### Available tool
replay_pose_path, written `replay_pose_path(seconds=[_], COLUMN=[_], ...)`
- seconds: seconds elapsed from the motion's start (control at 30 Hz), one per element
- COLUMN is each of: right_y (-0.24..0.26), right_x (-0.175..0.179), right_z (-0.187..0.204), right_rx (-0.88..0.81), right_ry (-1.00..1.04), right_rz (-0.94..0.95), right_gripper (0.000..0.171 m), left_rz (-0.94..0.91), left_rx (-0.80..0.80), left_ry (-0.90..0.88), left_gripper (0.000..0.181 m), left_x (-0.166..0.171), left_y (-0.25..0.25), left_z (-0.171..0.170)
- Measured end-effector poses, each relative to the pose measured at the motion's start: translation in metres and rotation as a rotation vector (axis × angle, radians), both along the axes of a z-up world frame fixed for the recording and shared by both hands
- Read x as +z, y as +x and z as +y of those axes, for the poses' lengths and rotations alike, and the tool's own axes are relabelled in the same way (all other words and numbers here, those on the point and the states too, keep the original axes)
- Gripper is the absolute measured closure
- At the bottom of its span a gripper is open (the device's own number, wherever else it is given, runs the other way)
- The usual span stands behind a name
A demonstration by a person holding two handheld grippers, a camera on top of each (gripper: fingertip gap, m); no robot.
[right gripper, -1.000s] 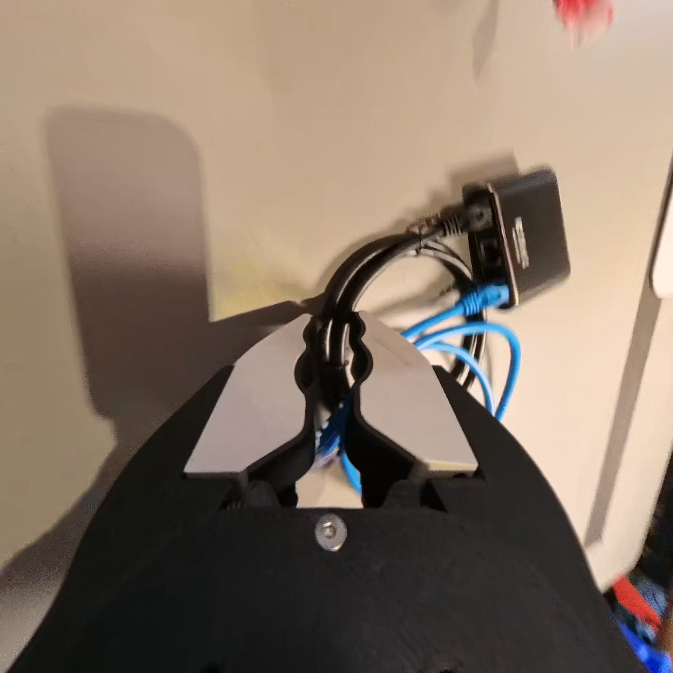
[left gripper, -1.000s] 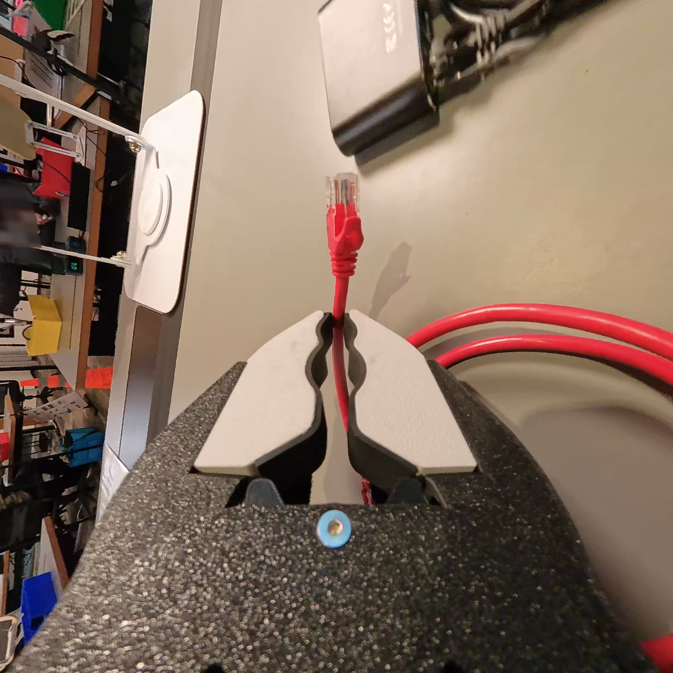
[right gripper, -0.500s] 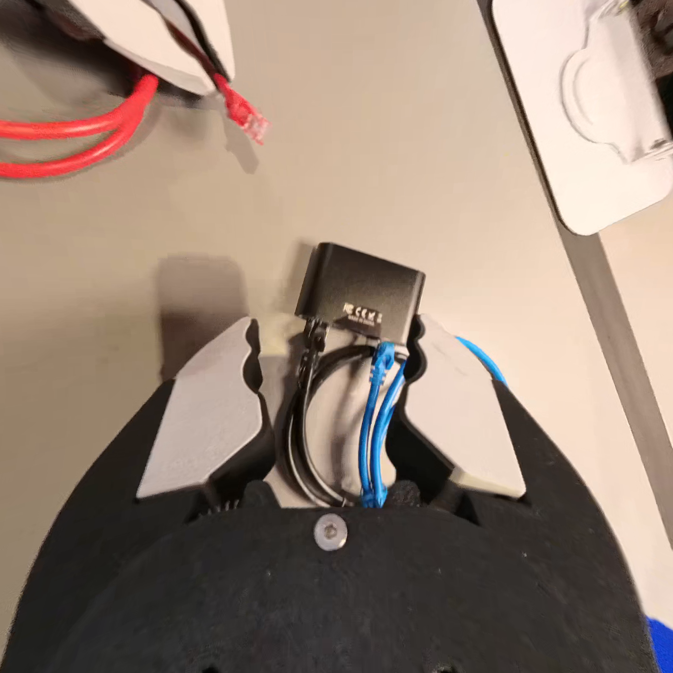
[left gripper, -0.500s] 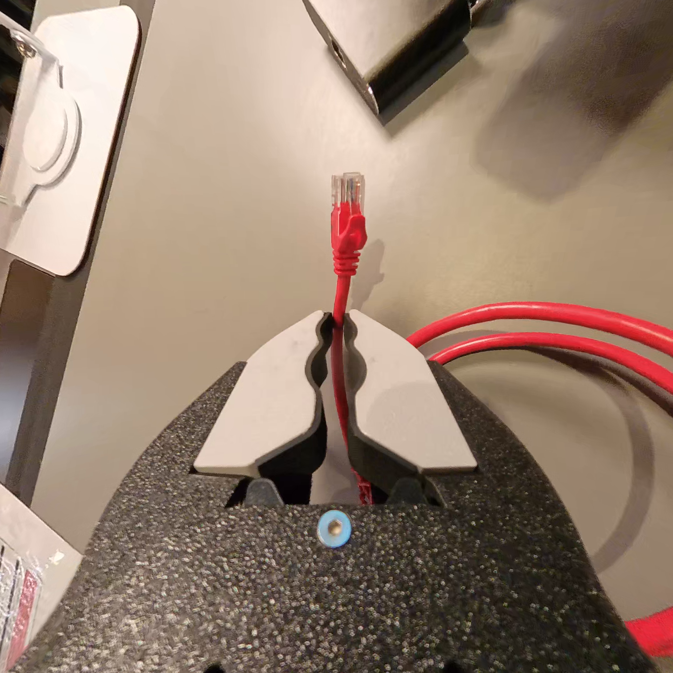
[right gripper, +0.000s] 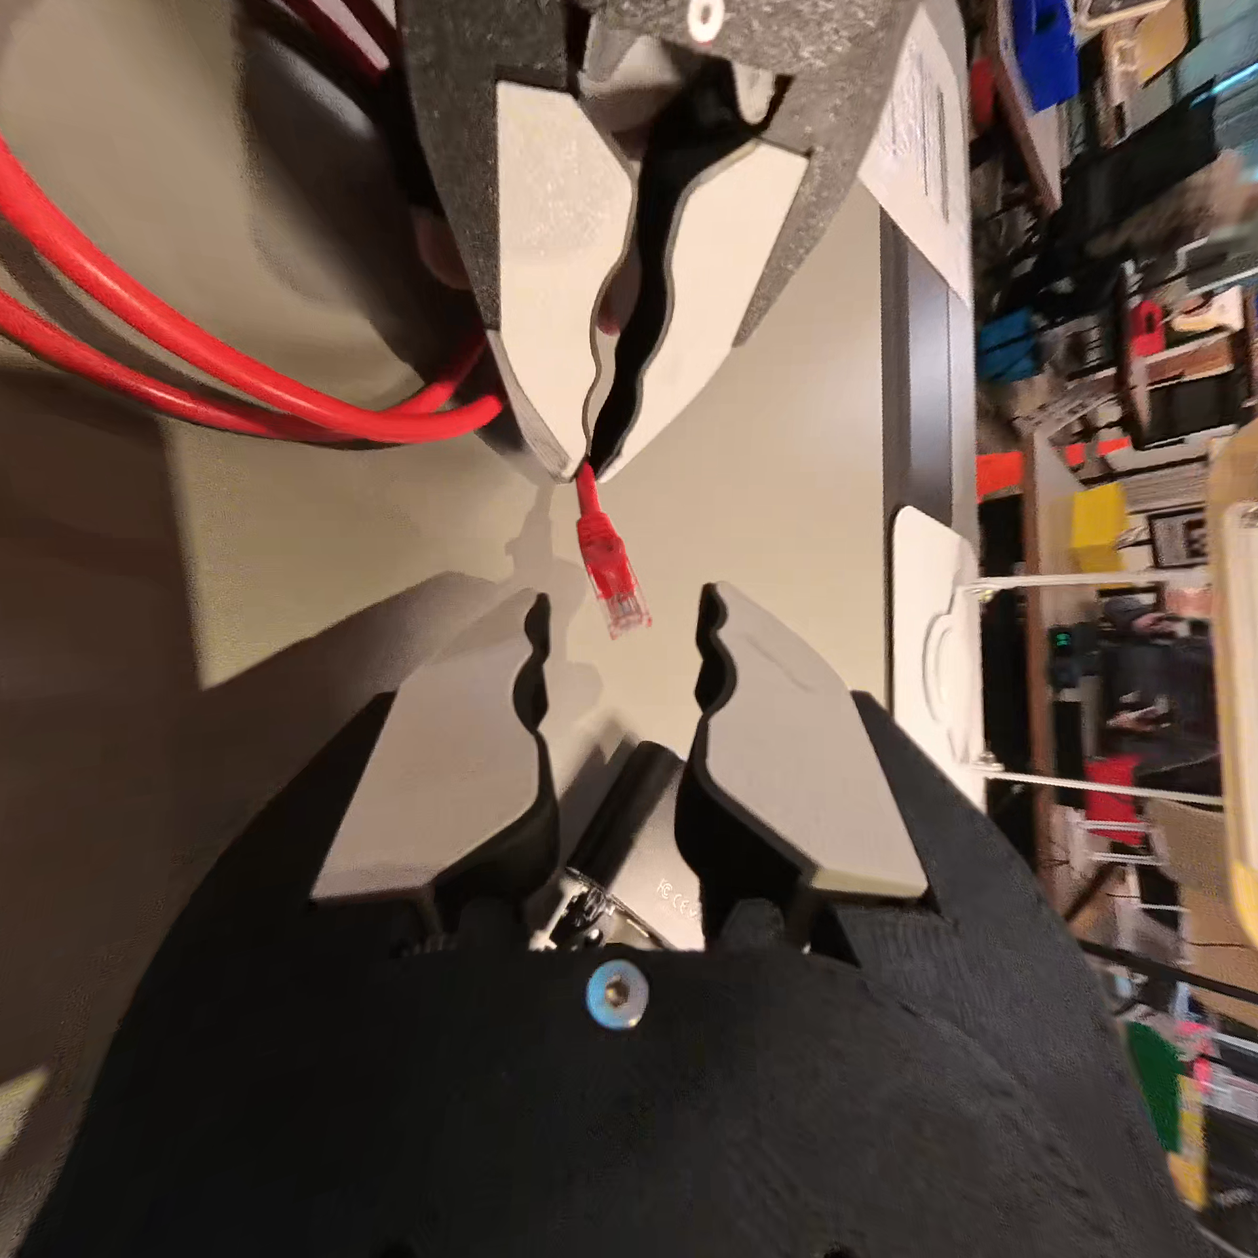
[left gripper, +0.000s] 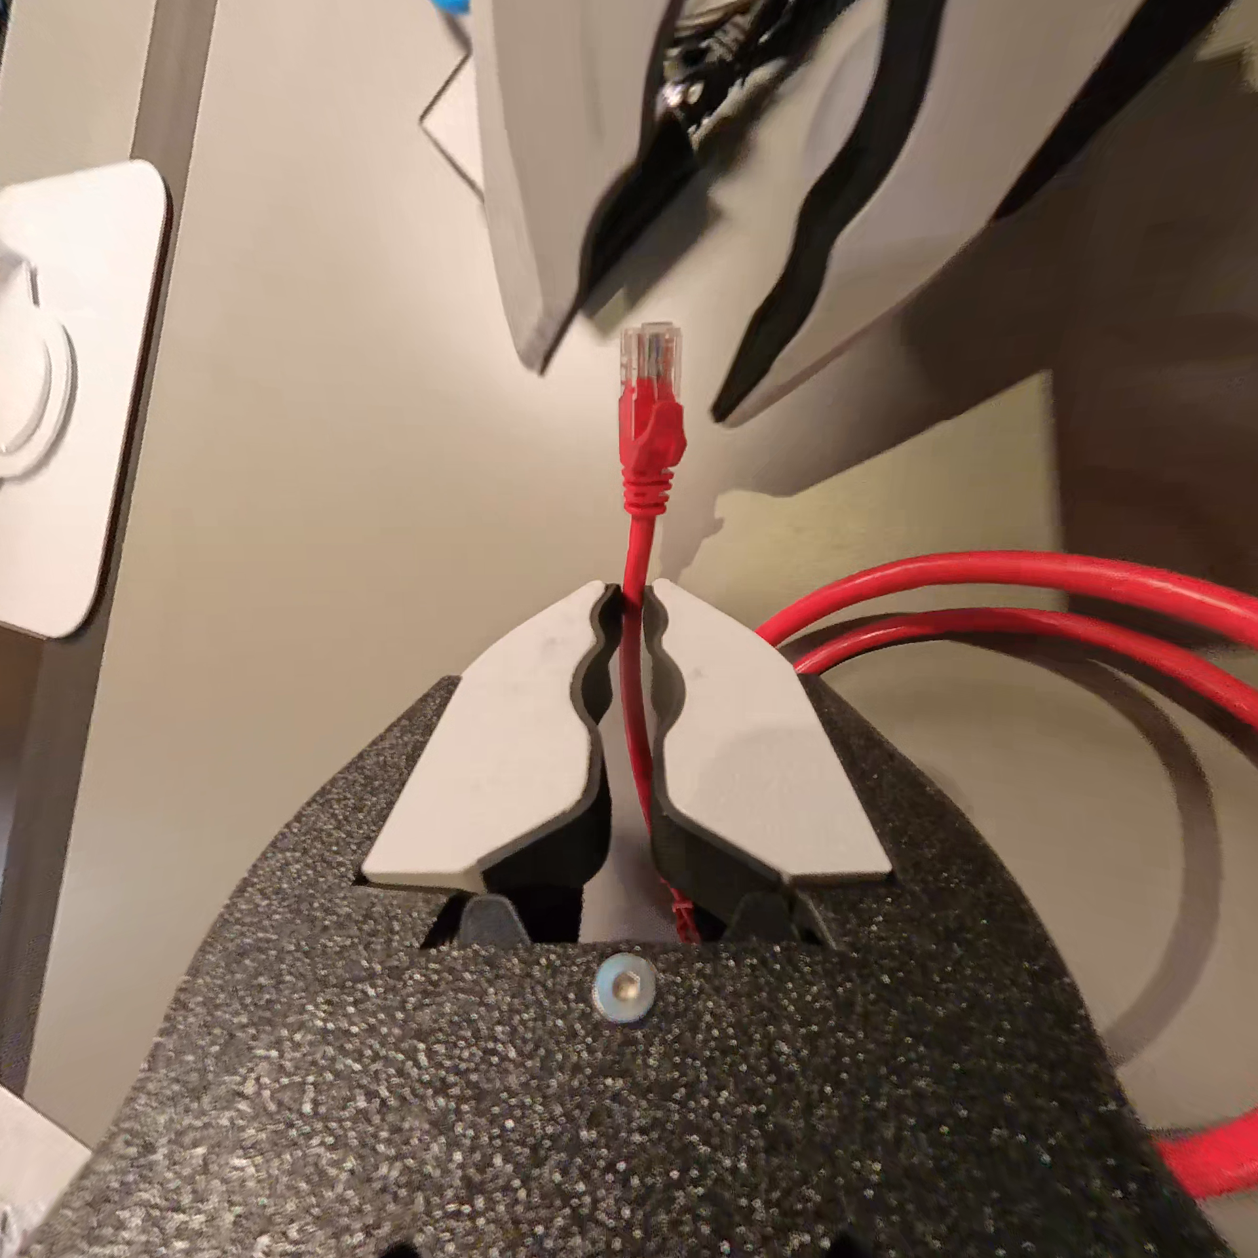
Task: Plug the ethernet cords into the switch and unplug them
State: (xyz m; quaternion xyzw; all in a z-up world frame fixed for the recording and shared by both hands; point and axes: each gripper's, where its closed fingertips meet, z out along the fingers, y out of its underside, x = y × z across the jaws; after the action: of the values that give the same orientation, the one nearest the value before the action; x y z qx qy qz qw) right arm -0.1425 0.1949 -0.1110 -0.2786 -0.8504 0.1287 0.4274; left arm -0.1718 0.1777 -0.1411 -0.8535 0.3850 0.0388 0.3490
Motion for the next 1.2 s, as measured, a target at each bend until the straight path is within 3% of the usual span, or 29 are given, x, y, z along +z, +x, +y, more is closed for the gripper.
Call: replay_pose_path(seconds=[0.17, 0.37, 0.5, 0.7, 1.2], right_y=[0.003, 0.006, 0.005, 0.003, 0.005], right_x=[-0.007, -0.005, -0.007, -0.002, -0.003], right_z=[-0.006, -0.003, -0.006, -0.021, -0.02], right_rx=[0.044, 0.009, -0.018, 0.005, 0.023], right_ry=[0.058, -0.032, -0.109, -0.248, -0.265], right_rz=[0.009, 0.046, 0.039, 0.042, 0.058], right_gripper=[0.156, 0.157, 0.157, 0.158, 0.158], left_rz=[0.058, 0.024, 0.085, 0.129, 0.107], left_rx=[-0.076, -0.14, -0.224, -0.274, -0.264], left_ry=[0.048, 0.201, 0.292, 0.259, 0.28], left_gripper=[0.173, 0.155, 0.155, 0.162, 0.169], left_x=[0.003, 0.029, 0.045, 0.032, 0.019], left_y=[0.008, 0.019, 0.029, 0.03, 0.035], left_z=[-0.002, 0.003, 0.0, -0.005, 0.003])
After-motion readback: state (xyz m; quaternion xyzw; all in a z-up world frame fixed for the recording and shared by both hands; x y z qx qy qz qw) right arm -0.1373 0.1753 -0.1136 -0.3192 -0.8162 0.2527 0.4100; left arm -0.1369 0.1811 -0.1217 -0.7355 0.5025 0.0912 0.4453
